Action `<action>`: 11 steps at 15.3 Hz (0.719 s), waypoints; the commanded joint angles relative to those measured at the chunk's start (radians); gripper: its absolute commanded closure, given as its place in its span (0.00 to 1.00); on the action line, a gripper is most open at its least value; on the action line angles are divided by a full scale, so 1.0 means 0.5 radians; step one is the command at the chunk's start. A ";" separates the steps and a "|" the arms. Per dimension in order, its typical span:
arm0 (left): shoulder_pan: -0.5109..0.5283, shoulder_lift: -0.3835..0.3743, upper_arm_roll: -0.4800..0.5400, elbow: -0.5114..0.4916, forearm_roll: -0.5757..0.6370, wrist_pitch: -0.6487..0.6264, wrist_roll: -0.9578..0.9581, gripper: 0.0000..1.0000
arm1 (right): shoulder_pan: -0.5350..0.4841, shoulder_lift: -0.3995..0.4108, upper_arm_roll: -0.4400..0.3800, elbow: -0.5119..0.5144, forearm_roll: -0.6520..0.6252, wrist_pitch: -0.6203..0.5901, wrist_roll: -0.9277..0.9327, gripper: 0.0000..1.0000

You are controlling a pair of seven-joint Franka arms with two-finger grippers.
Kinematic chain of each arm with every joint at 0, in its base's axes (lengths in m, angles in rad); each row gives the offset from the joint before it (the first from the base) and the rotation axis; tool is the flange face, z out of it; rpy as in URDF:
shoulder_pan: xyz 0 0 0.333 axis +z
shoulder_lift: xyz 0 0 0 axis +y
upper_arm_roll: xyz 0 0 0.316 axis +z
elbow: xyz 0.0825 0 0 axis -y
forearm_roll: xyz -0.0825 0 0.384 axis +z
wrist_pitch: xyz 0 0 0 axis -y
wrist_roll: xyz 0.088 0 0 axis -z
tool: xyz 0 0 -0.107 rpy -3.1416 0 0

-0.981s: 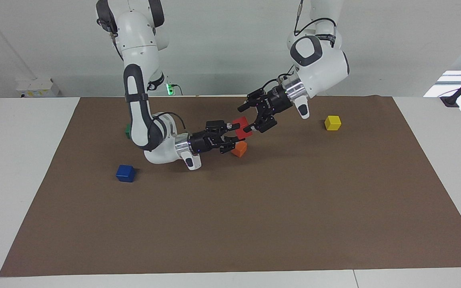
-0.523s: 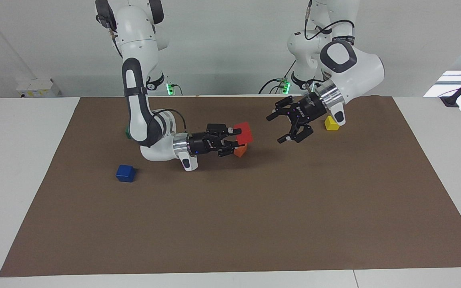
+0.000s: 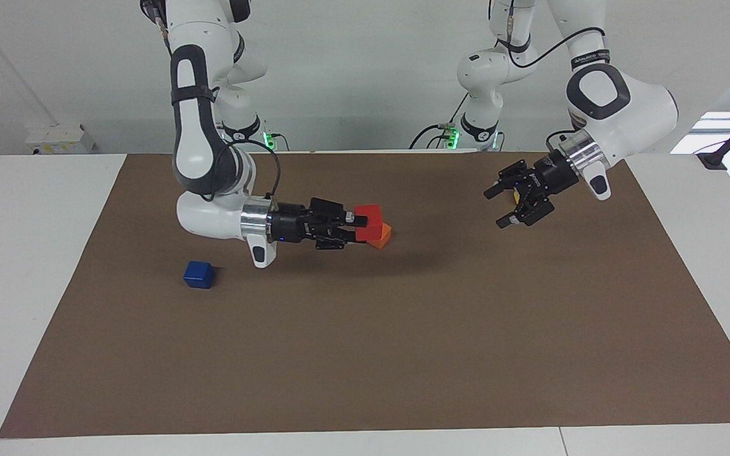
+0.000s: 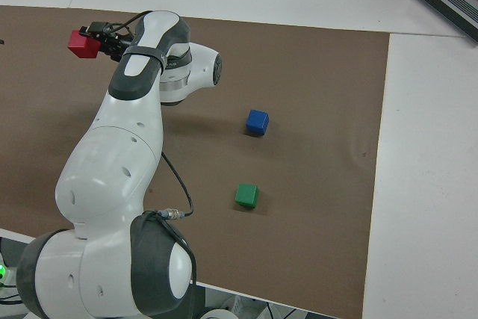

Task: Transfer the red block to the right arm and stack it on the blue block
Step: 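Pull the red cube away with the right gripper while the left gripper retracts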

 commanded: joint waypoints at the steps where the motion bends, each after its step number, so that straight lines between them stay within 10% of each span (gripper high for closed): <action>1: 0.030 0.007 -0.016 0.051 0.376 -0.098 0.532 0.00 | -0.104 -0.048 0.010 0.192 -0.517 0.124 0.454 1.00; 11: -0.114 0.086 -0.035 0.348 1.883 -0.159 1.647 0.00 | -0.230 -0.064 -0.015 0.469 -2.505 0.103 1.149 1.00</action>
